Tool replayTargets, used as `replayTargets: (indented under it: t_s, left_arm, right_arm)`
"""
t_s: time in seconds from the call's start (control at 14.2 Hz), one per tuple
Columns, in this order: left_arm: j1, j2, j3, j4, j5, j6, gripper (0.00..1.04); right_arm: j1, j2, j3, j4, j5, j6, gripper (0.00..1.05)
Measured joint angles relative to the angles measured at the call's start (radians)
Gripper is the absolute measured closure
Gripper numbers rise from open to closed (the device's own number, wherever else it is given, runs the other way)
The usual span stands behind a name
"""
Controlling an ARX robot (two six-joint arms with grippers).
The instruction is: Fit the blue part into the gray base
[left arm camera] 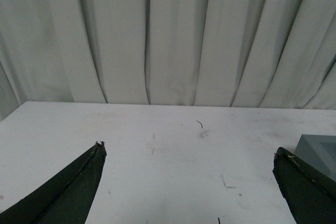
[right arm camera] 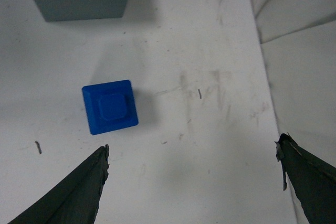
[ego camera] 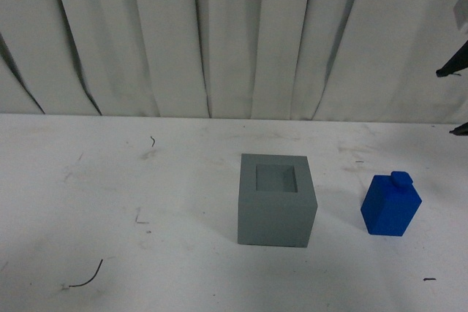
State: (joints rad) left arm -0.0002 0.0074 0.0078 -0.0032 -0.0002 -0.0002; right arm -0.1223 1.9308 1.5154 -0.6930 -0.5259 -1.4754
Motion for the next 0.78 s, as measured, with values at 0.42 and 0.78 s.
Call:
replayTargets:
  t_s: [0.42,0.78]
  left_arm:
    - [0.000,0.000,0.000,0.000,0.000,0.000,0.07]
    - [0.000,0.000,0.000,0.000,0.000,0.000,0.07]
  right_arm:
    - [0.064,0.133,0.056,-0.142,0.164,-0.130,0.06]
    - [0.138,0.237,0.109,-0.162,0.209,-0.109,0.06]
